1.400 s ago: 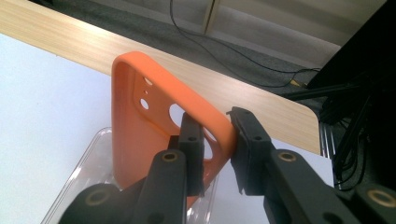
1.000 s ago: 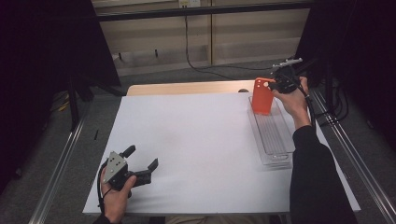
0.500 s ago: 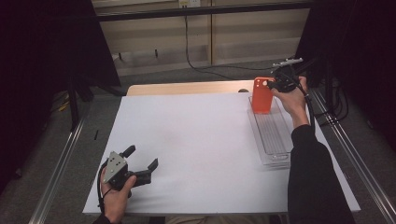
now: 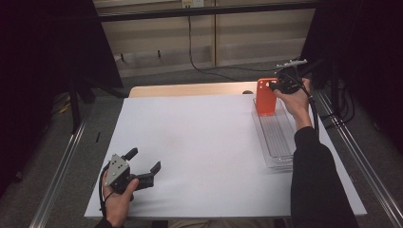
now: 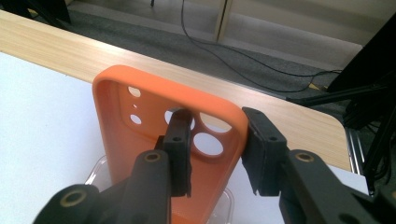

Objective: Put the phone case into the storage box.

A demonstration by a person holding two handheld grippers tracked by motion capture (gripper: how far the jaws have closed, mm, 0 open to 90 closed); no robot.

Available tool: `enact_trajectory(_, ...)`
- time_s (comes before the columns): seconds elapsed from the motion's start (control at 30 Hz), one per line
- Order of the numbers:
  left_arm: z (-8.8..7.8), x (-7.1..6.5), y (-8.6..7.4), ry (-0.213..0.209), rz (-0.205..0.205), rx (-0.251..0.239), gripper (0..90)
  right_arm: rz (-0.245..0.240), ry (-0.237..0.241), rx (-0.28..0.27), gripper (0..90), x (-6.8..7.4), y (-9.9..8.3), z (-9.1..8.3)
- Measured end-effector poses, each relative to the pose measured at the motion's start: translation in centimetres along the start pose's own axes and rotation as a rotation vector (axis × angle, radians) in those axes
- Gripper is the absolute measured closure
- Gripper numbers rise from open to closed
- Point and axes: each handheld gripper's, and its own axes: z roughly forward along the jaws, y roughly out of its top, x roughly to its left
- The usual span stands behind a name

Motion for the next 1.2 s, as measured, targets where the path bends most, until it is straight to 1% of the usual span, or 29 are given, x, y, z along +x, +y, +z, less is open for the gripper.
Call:
enact_trajectory(0.23, 0.00, 0.02, -0.01, 0.000, -0.002, 0.001, 2.9, 0.020, 0.002, -0.002, 60.1, -0.01, -0.07, 0.14)
enact_trajectory(0.53, -0.03, 0.03, -0.01, 0.001, -0.001, 0.000, 2.9, 0.030, 0.000, -0.009, 57.7, 0.02, -0.10, 0.19)
enact_trajectory(0.63, -0.06, 0.06, 0.01, 0.012, 0.004, -0.003, 2.8, 0.032, 0.001, -0.011, 57.1, 0.00, -0.10, 0.15)
enact_trajectory(0.73, -0.08, 0.09, 0.01, 0.014, 0.004, -0.003, 2.8, 0.039, -0.001, -0.012, 56.0, -0.08, -0.14, 0.13)
enact_trajectory(0.87, -0.05, 0.06, 0.01, 0.009, 0.004, -0.003, 2.8, 0.044, 0.001, -0.013, 53.9, -0.15, -0.13, 0.03)
enact_trajectory(0.9, -0.07, 0.06, 0.01, 0.016, 0.005, -0.003, 2.7, 0.042, -0.001, -0.015, 52.3, -0.18, -0.15, 0.01)
enact_trajectory(0.97, -0.10, 0.09, 0.03, 0.015, 0.002, -0.007, 2.7, 0.056, -0.001, -0.015, 50.3, -0.23, -0.19, -0.06)
enact_trajectory(1.2, -0.11, 0.11, 0.04, 0.016, 0.004, -0.005, 2.7, 0.069, -0.006, -0.014, 38.9, -0.39, -0.30, -0.26)
